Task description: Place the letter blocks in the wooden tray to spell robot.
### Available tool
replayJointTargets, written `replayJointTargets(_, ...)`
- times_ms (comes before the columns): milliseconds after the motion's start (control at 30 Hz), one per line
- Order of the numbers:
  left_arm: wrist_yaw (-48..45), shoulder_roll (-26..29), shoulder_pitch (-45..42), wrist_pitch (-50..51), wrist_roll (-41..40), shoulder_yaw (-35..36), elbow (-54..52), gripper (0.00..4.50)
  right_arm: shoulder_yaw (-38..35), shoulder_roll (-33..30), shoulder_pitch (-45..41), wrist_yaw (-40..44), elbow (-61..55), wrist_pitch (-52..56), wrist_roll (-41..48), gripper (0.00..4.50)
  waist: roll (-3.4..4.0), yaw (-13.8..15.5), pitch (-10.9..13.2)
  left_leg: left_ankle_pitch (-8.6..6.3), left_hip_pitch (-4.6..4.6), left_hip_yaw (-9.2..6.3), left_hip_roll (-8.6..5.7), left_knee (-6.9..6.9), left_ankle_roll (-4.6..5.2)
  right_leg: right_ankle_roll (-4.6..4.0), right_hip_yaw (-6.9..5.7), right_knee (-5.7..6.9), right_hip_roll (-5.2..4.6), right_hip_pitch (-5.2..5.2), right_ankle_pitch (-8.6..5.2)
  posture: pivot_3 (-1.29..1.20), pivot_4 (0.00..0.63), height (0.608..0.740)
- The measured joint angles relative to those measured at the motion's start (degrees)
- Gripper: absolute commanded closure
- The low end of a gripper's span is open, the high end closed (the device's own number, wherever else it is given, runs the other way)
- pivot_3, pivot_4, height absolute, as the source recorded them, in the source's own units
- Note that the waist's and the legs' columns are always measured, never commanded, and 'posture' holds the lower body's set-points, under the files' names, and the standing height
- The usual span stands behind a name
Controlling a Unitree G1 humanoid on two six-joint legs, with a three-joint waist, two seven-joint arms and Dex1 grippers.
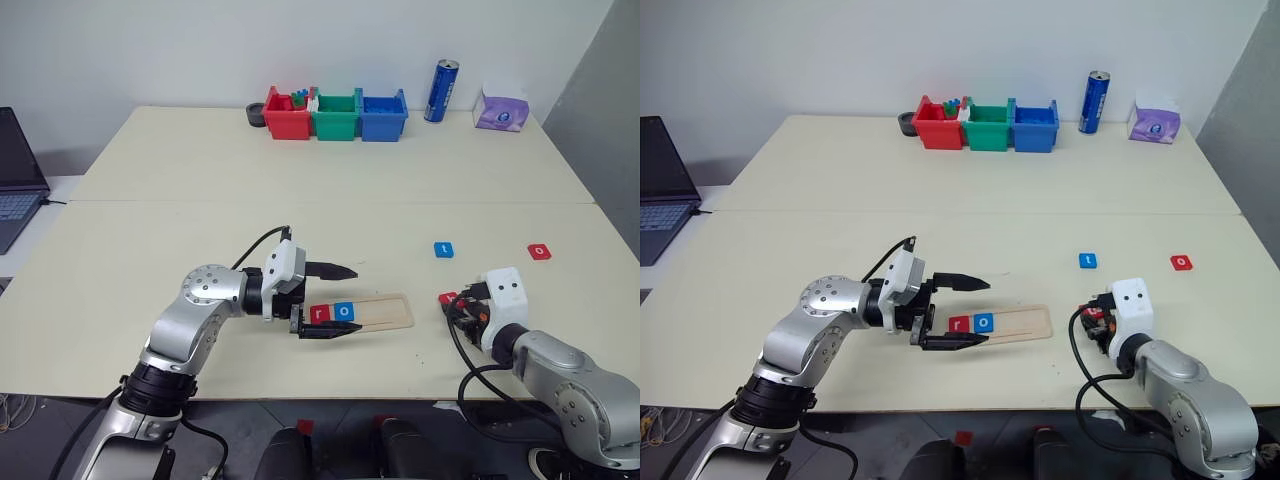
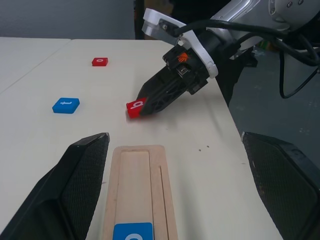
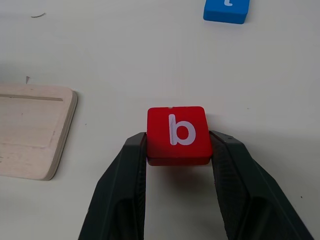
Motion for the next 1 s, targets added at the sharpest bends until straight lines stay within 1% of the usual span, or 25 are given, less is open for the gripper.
replayJointTargets(233, 0.19, -0.14, -0.35, 0.27, 0.0, -0.06, -0.19, 0.0, 1.0, 2.41, -1.91, -1.33, -0.05, 3.96, -0.03, 3.04, 0.0, -0.01, 0.0, 0.0, -0.01, 0.0, 0.02, -0.02, 0.0, -0.01, 0.01, -0.03, 0.02, -0.01, 0.0, 0.0, 0.15, 0.74)
replayJointTargets(300, 0.16, -0.17, -0.39, 0.33, 0.0, -0.08, -0.22, 0.0, 0.84, 3.42, -2.42, -1.65, -0.29, 5.16, -0.02, 2.29, 0.0, -0.02, 0.0, 0.0, 0.0, -0.02, 0.02, -0.02, 0.0, -0.01, 0.0, -0.02, 0.03, -0.02, 0.0, 0.0, 0.15, 0.74)
replayJointTargets(367, 0.14, -0.39, -0.61, 0.47, 0.0, -0.1, -0.2, 0.0, 0.91, 4.85, -2.44, -1.74, -0.46, 6.41, 0.07, 1.64, 0.0, -0.02, 0.0, 0.0, -0.01, -0.03, 0.03, -0.02, 0.01, -0.01, -0.02, -0.01, 0.04, -0.02, 0.0, 0.0, 0.15, 0.74)
replayJointTargets(500, 0.05, -0.62, -1.57, 0.59, 0.0, -0.13, -0.2, 0.0, 1.0, 6.01, -2.51, -1.57, -1.39, 7.35, 0.24, 0.17, -0.01, -0.04, -0.01, 0.0, -0.01, -0.02, 0.01, -0.02, 0.01, 0.0, 0.0, -0.02, 0.04, -0.02, 0.0, 0.0, 0.15, 0.74)
replayJointTargets(533, 0.01, -0.64, -1.58, 0.59, 0.0, -0.13, -0.2, 0.0, 0.99, 6.35, -2.47, -1.38, -1.59, 7.36, 0.32, 0.05, -0.01, -0.05, -0.01, 0.0, 0.0, -0.02, 0.02, -0.02, 0.01, 0.0, 0.0, -0.02, 0.04, -0.02, 0.0, 0.0, 0.15, 0.74)
replayJointTargets(667, -0.07, -0.71, -1.59, 0.59, 0.0, -0.13, -0.1, 0.0, 0.44, 5.82, -2.4, -0.06, -1.72, 7.29, 0.69, 0.05, -0.01, -0.07, 0.0, 0.0, -0.01, -0.02, 0.01, -0.02, 0.01, 0.0, -0.01, -0.02, 0.03, -0.02, -0.01, 0.0, 0.15, 0.74)
replayJointTargets(767, -0.08, -0.82, -1.58, 0.59, 0.0, -0.15, 0.01, 0.0, -0.11, 0.65, -2.42, 2.24, -1.7, 6.19, 0.73, 0.05, -0.01, -0.08, 0.0, -0.01, -0.02, 0.01, -0.01, -0.02, 0.01, 0.0, -0.02, -0.05, 0.02, -0.02, -0.01, 0.0, 0.15, 0.74)
replayJointTargets(867, -0.1, -0.87, -1.59, 0.54, 0.01, -0.15, 0.47, 0.0, -2.3, -6.76, -4.05, 6.41, -0.42, 2.54, 0.76, 0.05, -0.03, -0.06, 0.02, -0.01, -0.02, 0.02, -0.02, -0.02, 0.01, 0.0, -0.03, -0.07, 0.02, -0.02, -0.01, 0.0, 0.15, 0.74)
replayJointTargets(1000, -0.1, -1.65, -1.65, 0.24, 0.02, -0.19, 0.98, 0.0, -4.67, -11.64, -8.8, 13.38, 2.2, -2.63, 3.34, 0.05, -0.04, -0.18, 0.02, -0.02, 0.0, -0.03, 0.03, -0.04, 0.03, -0.01, -0.03, -0.05, 0.1, -0.02, 0.0, 0.0, 0.15, 0.74)
